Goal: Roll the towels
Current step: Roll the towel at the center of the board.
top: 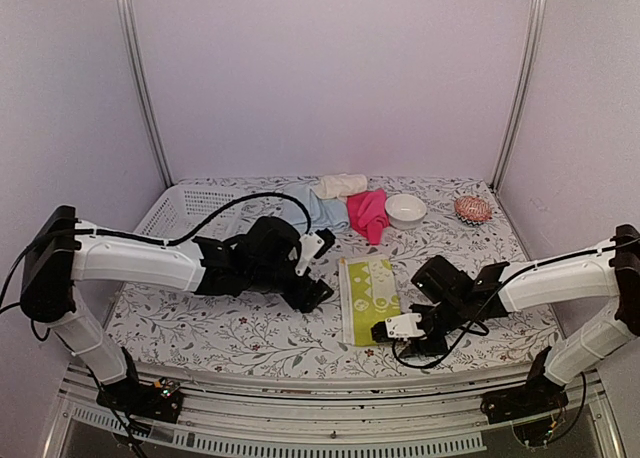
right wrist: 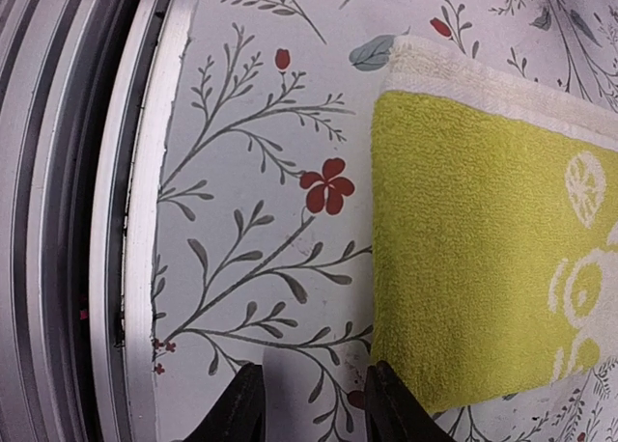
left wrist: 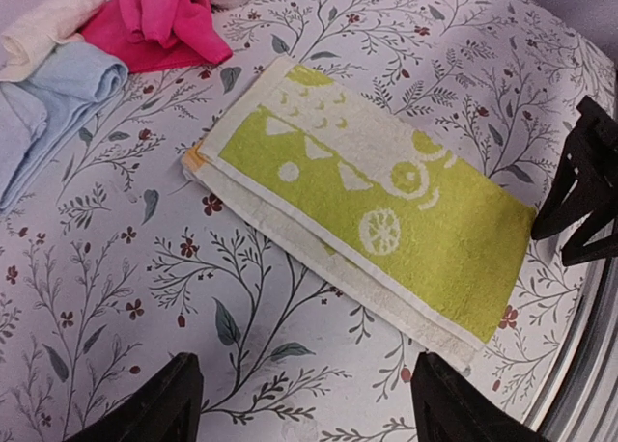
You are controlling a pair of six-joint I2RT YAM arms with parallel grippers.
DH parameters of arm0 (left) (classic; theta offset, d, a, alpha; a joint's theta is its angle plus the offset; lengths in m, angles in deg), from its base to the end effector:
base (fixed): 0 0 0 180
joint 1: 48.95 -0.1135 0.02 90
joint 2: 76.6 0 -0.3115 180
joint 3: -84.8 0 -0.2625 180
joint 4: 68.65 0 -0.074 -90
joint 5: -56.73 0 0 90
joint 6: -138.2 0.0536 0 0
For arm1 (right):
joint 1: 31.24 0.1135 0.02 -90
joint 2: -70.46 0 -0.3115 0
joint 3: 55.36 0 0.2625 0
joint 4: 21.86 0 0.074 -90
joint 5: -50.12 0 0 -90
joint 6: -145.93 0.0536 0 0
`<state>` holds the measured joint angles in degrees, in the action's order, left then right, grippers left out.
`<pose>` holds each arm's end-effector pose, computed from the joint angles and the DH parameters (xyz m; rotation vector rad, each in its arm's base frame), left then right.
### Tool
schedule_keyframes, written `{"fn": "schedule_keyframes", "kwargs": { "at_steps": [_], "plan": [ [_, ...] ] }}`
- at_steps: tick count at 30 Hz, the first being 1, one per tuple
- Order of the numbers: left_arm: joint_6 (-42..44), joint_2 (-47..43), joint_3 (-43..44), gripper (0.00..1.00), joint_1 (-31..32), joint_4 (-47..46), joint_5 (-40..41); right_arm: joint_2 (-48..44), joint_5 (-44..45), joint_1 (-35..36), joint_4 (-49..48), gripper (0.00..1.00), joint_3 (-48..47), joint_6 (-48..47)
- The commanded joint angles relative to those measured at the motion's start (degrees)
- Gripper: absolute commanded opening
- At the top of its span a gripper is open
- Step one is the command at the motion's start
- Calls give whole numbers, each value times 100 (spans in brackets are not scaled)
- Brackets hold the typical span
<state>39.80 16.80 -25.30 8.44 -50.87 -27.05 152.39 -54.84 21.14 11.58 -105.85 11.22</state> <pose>0.2069 -0.3126 0.2358 0.9142 2.1448 -0.4668 0.1439 0.2093 0.1711 -2.0725 1.7255 0.3933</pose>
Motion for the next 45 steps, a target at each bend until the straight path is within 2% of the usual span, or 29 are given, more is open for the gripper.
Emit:
{"fn": "schedule_keyframes", "kwargs": {
  "at_steps": [1,7,17,22,28,32,38,45],
  "plan": [
    [41,114,-49,77,34,-139,-606,32,223,33,-267,37,-62,128],
    [111,91,-21,74,42,-98,-746,-365,132,28,-80,36,-129,36],
    [67,109,-116,72,62,-210,-817,492,436,35,-374,30,-226,222],
    [65,20,-285,72,72,-374,-833,566,497,27,-367,29,-230,268],
    [100,-15,-341,71,87,-368,-819,189,441,33,-278,28,-298,246],
    [106,38,-315,71,83,-383,-848,387,500,34,-314,32,-269,217],
    [102,41,-367,71,94,-410,-851,723,603,7,-377,31,-257,249],
    [-47,-253,-783,71,181,-795,-1074,837,462,-225,-238,18,-311,171]
  ]
}}
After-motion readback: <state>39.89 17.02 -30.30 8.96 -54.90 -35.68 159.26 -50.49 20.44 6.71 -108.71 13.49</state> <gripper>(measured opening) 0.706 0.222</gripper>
